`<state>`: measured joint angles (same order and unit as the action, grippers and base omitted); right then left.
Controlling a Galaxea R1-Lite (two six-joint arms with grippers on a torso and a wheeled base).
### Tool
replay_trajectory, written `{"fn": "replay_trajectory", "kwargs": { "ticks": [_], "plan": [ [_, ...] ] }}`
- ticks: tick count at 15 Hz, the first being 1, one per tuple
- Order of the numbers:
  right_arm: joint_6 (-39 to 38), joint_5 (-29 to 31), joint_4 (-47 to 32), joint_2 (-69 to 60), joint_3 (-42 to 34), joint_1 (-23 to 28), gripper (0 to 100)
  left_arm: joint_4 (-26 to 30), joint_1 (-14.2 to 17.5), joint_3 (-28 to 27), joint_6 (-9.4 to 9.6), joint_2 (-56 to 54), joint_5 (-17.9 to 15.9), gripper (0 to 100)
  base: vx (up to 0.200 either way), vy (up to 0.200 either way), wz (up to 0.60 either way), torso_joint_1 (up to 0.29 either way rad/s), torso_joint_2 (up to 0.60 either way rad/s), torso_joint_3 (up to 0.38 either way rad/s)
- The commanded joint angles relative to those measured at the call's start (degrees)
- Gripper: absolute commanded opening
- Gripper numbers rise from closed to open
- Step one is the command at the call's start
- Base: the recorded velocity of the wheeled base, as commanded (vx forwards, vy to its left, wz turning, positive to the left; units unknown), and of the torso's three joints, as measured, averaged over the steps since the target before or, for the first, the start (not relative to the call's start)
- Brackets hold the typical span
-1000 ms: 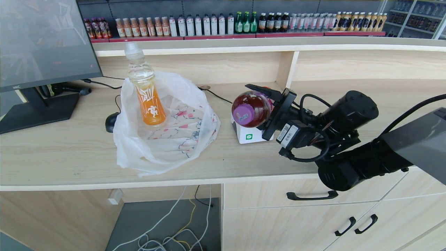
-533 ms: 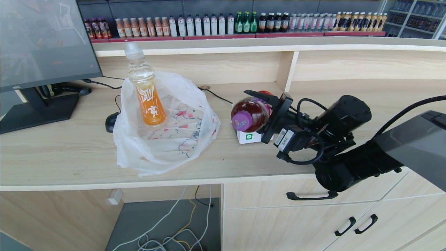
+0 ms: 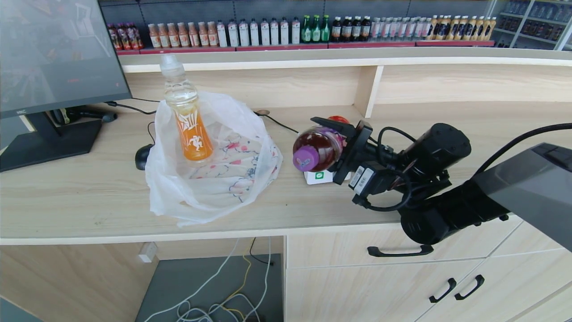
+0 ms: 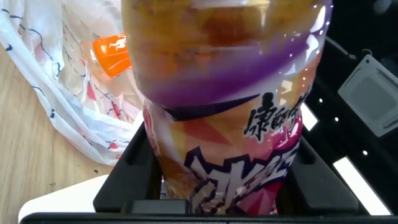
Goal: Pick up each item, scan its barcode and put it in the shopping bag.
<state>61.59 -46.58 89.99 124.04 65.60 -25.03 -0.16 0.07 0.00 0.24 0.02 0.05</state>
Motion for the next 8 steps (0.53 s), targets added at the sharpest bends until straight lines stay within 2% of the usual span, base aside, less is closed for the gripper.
{"fn": "replay_trajectory", "kwargs": {
  "ticks": [1, 8],
  "plan": [
    [0.2, 0.0, 0.0, 0.2, 0.1, 0.0, 0, 0.0, 0.0, 0.0, 0.02, 0.0, 0.0, 100, 0.0, 0.0, 0.0, 0.0, 0.0, 0.0],
    [0.7, -0.2, 0.0, 0.7, 0.0, -0.3, 0, 0.0, 0.0, 0.0, 0.02, 0.0, 0.0, 100, 0.0, 0.0, 0.0, 0.0, 0.0, 0.0]
  ]
}}
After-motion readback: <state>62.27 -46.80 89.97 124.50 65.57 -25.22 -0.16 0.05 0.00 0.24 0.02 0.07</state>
